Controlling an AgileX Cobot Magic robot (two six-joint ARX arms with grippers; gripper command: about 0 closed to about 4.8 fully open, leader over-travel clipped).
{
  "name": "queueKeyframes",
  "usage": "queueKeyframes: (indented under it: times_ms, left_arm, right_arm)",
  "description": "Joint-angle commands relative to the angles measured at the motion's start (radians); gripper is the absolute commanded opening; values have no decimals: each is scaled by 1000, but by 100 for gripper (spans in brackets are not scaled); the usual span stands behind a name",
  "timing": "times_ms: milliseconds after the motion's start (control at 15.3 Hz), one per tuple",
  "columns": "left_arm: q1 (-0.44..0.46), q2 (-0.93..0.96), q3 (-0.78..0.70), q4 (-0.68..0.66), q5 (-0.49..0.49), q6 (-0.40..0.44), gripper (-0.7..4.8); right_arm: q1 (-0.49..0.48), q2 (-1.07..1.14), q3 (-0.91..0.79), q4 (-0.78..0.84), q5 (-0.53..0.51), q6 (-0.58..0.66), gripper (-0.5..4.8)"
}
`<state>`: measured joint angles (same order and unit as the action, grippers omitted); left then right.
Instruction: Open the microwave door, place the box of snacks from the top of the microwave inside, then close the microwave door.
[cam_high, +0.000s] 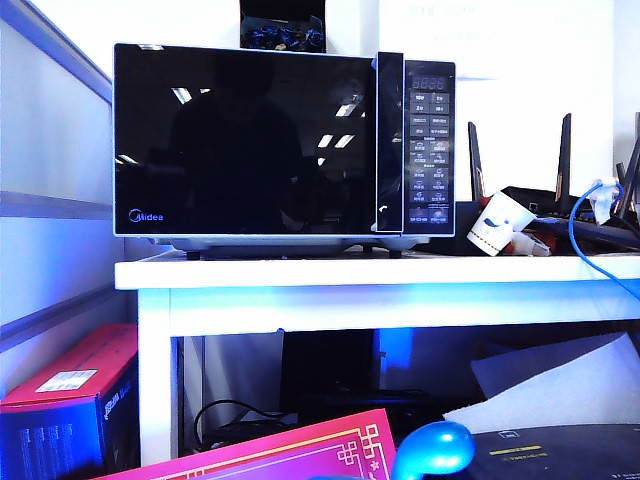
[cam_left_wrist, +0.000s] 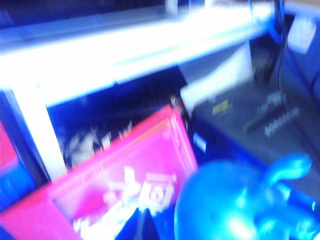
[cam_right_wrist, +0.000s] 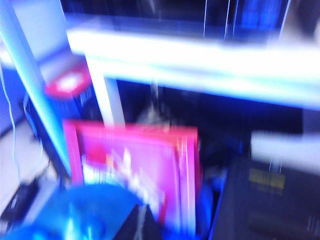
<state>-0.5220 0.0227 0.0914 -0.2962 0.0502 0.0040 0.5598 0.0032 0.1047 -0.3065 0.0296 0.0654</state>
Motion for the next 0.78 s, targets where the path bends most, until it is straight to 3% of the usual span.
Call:
queueKeyframes:
  times_ms: [65, 785]
  left_arm:
    - [1, 5, -52, 17, -4, 3, -5]
    - [1, 6, -51, 18, -2, -4, -5]
  right_arm:
    - [1, 0, -43, -57, 2, 56, -1]
    - [1, -1, -42, -56, 1, 62, -1]
